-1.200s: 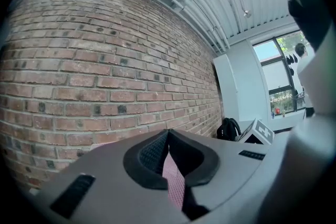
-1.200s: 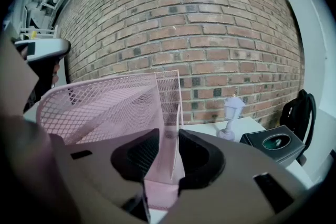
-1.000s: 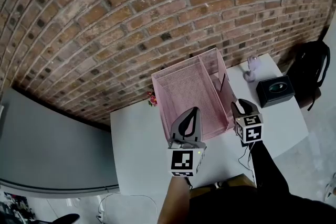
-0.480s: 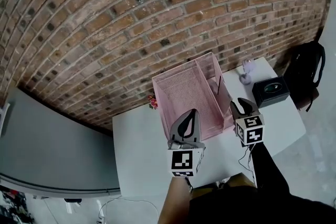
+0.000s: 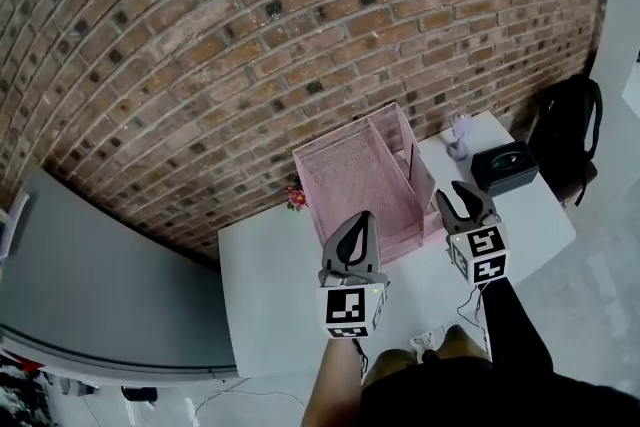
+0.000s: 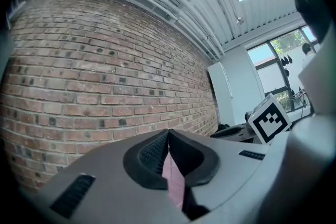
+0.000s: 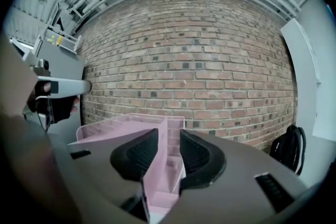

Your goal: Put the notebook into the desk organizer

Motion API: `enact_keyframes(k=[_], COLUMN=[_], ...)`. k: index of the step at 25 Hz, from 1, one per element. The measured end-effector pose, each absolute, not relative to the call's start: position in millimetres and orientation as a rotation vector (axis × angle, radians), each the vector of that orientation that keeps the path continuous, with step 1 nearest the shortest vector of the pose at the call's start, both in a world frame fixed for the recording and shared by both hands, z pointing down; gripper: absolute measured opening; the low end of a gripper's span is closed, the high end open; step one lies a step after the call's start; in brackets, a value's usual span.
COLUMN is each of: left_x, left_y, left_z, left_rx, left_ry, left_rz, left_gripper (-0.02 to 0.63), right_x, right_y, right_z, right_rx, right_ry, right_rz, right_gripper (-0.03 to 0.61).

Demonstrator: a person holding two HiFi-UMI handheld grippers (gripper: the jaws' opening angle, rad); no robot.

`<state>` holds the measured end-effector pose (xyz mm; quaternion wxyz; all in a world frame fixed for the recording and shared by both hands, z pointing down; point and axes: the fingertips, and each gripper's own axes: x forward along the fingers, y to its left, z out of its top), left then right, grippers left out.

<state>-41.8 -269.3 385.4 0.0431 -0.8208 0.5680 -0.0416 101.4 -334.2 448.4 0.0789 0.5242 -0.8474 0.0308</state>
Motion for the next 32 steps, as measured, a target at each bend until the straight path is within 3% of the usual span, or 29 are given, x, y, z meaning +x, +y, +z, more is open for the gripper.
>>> enact_keyframes(k=[5,14,19,21,32], left_x=[-55,-73,-80,-82,-84], left_y=[-236,-183,-163,-159,-149], left_z=[374,369,374,375,375], left_rx=[-2.512,-2.526,-2.536,-2.538,-2.544], left_ry=[1.72,1.69,1.692,1.692,1.704], left_rz=[-0.124,-0.097,-0.081,-0.077,-0.044], left_gripper=[0.015,0.015,0.015,0.015,0.015], right_x=[96,82,80,77,75], right_y=[-294,-223,-194,-186,-166], right_z=[417,389,390,391,381], right_rx=[1.618,1.643,1.664,1.642,1.632], right_ry=[-2.612,-2.662,-2.644,-2.639,-2.628], right_rz=[0.04,-0.034,-0.09,-0.108,-0.182], right_gripper=[0.181,0.179,0.102,0.024,0.02])
